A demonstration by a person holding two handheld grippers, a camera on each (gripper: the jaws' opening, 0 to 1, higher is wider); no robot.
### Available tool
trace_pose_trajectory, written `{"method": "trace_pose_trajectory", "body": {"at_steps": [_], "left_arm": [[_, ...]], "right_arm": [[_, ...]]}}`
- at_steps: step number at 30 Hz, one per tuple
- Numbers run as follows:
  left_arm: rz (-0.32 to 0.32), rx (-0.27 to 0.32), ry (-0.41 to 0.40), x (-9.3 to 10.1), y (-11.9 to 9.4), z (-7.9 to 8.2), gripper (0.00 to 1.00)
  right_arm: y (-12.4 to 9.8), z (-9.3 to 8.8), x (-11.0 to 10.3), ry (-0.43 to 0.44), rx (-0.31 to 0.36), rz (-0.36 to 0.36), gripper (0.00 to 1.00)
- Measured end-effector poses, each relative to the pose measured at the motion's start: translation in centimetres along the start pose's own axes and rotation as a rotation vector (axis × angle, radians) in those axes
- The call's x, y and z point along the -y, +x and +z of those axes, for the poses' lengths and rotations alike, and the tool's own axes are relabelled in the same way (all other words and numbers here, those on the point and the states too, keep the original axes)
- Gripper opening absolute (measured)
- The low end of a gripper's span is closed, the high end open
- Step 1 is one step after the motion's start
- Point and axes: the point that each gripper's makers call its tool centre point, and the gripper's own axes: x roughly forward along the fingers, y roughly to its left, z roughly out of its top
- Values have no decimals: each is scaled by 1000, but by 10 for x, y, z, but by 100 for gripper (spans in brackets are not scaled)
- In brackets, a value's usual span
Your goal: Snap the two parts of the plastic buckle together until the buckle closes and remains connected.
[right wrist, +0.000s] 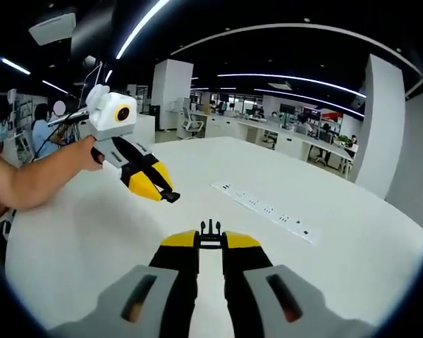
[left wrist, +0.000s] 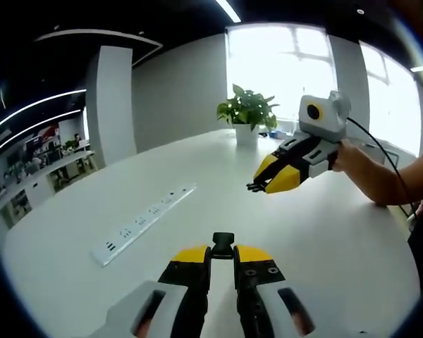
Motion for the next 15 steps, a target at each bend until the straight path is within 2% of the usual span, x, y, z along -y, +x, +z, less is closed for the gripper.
{"method": "trace_pose_trajectory", "body": {"at_steps": [15], "left_arm": [[7, -17, -1, 5, -2, -9, 11]], "right_arm": [[-4, -7, -5, 7, -7, 2, 11]]}}
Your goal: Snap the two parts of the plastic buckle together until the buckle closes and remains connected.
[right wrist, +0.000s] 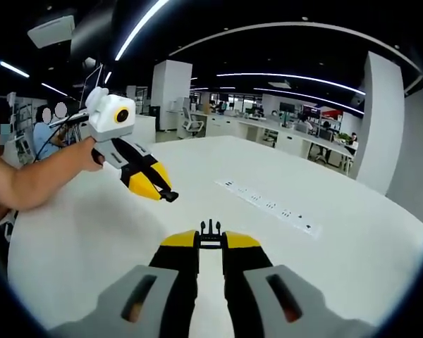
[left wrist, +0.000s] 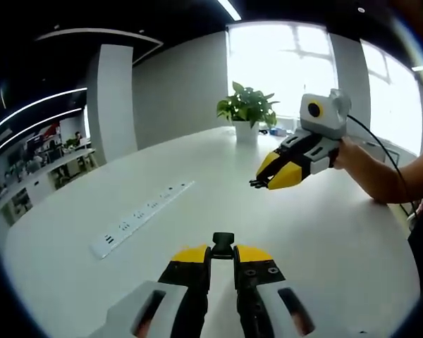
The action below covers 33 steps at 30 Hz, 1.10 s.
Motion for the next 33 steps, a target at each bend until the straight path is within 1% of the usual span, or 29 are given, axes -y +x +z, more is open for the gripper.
{"method": "trace_pose_trajectory", "body": {"at_steps": [2, 6, 7, 15, 17, 33], "left_arm": [[-5, 3, -5, 2, 0, -1, 11], [-2, -10, -6, 4, 0, -7, 11], [-3, -4, -9, 5, -1, -8, 11], [-2, 2, -18, 6, -7, -10, 11], [0, -1, -18, 6, -7, -11, 11], [-3, 11, -21, 15, -13, -10, 11]], "right_arm": [[-2, -1, -2, 3, 1, 1, 11], [-2, -2, -4, 3, 0, 3, 11], [-2, -3, -4, 4, -1, 3, 11], [-3, -2, -8, 4, -1, 5, 11], [-2, -5, -12, 2, -9, 7, 11], [-8, -11, -20, 5, -19, 7, 11]]}}
